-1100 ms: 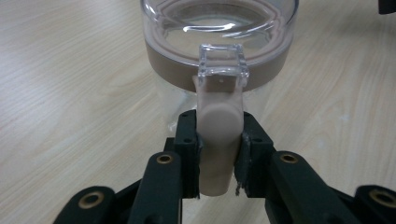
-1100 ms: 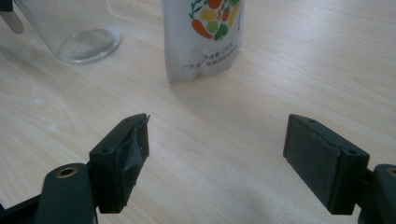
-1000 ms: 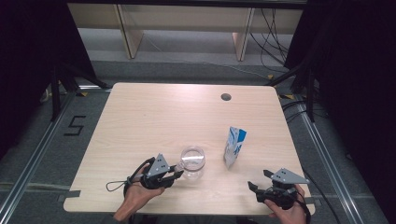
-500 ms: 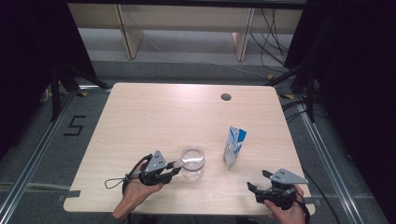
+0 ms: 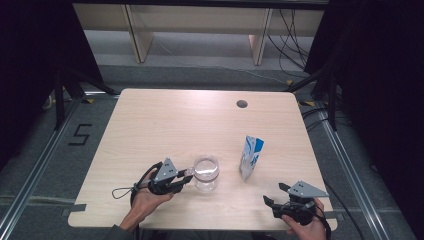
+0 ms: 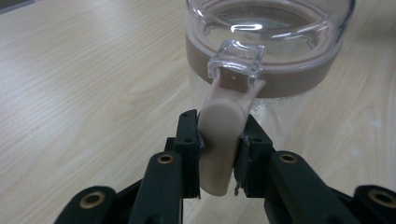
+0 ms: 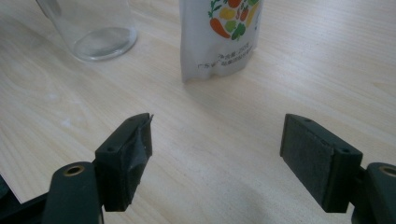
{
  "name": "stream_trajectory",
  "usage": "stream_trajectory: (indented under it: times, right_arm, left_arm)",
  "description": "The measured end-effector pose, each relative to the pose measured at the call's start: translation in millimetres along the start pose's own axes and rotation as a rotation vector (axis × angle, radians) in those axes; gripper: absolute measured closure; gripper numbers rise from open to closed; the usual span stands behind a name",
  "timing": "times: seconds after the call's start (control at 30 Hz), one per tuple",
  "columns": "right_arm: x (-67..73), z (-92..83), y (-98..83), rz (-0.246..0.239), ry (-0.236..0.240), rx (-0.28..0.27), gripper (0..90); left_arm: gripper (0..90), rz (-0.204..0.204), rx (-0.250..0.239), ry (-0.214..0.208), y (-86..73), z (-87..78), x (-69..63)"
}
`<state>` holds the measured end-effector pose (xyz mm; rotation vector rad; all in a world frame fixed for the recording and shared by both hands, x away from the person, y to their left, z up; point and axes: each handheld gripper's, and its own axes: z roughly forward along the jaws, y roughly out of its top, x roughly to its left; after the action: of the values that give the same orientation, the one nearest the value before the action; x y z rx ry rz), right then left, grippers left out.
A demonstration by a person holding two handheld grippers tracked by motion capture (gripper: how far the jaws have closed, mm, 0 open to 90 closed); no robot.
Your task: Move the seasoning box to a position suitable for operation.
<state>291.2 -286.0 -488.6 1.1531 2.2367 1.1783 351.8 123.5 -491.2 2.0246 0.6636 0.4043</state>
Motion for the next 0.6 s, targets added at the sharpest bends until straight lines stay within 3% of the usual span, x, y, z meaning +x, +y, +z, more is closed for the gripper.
stream_trajectory:
  times: [0.03, 0.07, 0.1, 0.13, 0.27, 0.33, 0.37, 0.53, 0.6]
  right_arm:
    - [2.2, -1.0, 0.0, 0.023, -0.008, 0.008, 25.9]
    - [-0.6, -0.4, 0.5, -0.016, -0.016, -0.007, 25.8]
    - [2.6, -0.5, 0.2, 0.026, 0.001, 0.008, 25.8]
    - [1.3, 0.5, 0.1, 0.002, -0.005, -0.005, 25.9]
    - [1.1, -0.1, 0.3, -0.005, -0.002, 0.0, 25.9]
    - [2.8, -0.8, 0.0, 0.02, 0.001, 0.006, 25.8]
    - [0.4, 0.7, -0.1, -0.001, 0.008, -0.006, 25.8]
    - [1.6, 0.5, 0.4, -0.02, -0.002, -0.012, 25.9]
    - [2.2, 1.4, 0.3, -0.007, 0.012, -0.006, 25.8]
  left_arm:
    - [73.2, -0.008, -0.004, 0.0, -0.1, 0.1, -1.1]
    - [73.2, 0.005, 0.001, -0.004, 0.0, -0.3, -1.0]
    - [73.2, 0.007, -0.003, -0.01, -0.1, -0.2, -1.7]
    - [73.2, 0.014, 0.0, -0.014, -0.2, -0.4, -2.2]
    - [73.2, 0.018, -0.012, -0.041, -0.5, 0.4, -5.5]
    - [73.2, 0.027, -0.009, -0.049, -0.1, 0.5, -6.7]
    - [73.2, 0.029, -0.012, -0.053, -0.1, 0.9, -7.3]
    - [73.1, 0.041, -0.015, -0.065, 0.0, 1.9, -8.0]
    - [73.0, 0.022, -0.02, -0.069, -0.5, 2.2, -8.1]
